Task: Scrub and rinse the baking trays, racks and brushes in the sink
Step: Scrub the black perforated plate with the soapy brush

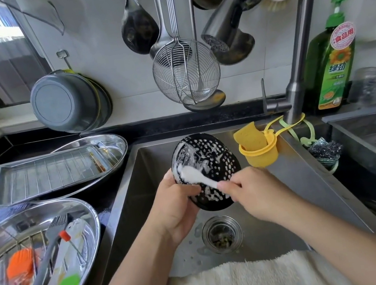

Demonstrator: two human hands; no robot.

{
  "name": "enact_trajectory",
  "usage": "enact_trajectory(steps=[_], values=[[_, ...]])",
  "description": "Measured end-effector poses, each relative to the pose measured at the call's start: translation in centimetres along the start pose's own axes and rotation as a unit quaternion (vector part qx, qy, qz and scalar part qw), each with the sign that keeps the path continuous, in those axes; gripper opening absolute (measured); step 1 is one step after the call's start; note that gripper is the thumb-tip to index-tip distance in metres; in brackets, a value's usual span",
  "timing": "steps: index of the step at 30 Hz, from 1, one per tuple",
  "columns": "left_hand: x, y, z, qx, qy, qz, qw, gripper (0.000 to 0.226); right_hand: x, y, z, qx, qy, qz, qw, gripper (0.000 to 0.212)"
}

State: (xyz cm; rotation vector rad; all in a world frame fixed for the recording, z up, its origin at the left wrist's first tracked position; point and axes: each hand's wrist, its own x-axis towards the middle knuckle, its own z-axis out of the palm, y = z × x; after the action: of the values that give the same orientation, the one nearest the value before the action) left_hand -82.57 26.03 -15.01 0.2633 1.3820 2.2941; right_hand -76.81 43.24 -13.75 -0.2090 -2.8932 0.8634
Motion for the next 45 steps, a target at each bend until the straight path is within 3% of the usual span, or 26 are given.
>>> enact_trajectory(steps=[5,9,13,16,20,23,27,30,33,38,42,45], values=[[-0.2,0.1,0.3,-0.007,-0.006,-0.004,1.0,0.062,0.7,0.2,-0.5,0.005,0.05,0.026,0.998,0.055],[-0.1,0.5,0.0,-0.063,-0.028,-0.017,0.997,0.068,0.1,-0.4,0.2,0.008,-0.009,0.004,1.0,0.054],[-0.3,0.9,0.1,-0.13,-0.044,-0.026,0.99,0.056,0.5,-0.5,-0.4,0.017,0.043,0.006,0.999,0.053],[-0.2,0.9,0.0,-0.135,-0.014,-0.02,0.991,0.055,-0.2,-0.8,0.1,0.002,-0.003,-0.016,1.0,0.056],[0.4,0.4,0.0,-0.134,0.031,0.005,0.99,0.061,0.1,-0.7,-0.3,0.005,0.053,-0.012,0.999,0.054],[0.5,0.3,0.1,-0.14,0.052,0.013,0.989,0.063,-0.2,-0.9,0.1,0.009,0.021,-0.026,0.999,0.055],[0.8,0.2,-0.1,-0.165,0.077,0.04,0.982,0.061,0.0,-0.3,-0.5,0.019,0.042,-0.003,0.999,0.055],[1.2,0.1,-0.7,-0.199,0.097,0.06,0.973,0.064,-0.3,-0.6,-0.1,0.022,-0.009,-0.006,1.0,0.055],[1.5,0.1,-1.1,-0.224,0.097,0.078,0.967,0.064,-0.1,-0.7,-0.5,0.019,0.03,0.004,0.999,0.054],[1.4,-0.1,-0.7,-0.213,0.094,0.078,0.969,0.062,-0.4,-0.9,-0.1,0.013,-0.013,-0.017,1.0,0.053],[1.3,-0.1,-0.5,-0.187,0.087,0.088,0.975,0.062,0.2,-0.6,-0.4,0.015,0.053,-0.024,0.998,0.055],[1.1,-0.1,-0.1,-0.164,0.085,0.068,0.98,0.06,-0.2,-1.2,0.3,0.002,0.014,-0.058,0.998,0.055]])
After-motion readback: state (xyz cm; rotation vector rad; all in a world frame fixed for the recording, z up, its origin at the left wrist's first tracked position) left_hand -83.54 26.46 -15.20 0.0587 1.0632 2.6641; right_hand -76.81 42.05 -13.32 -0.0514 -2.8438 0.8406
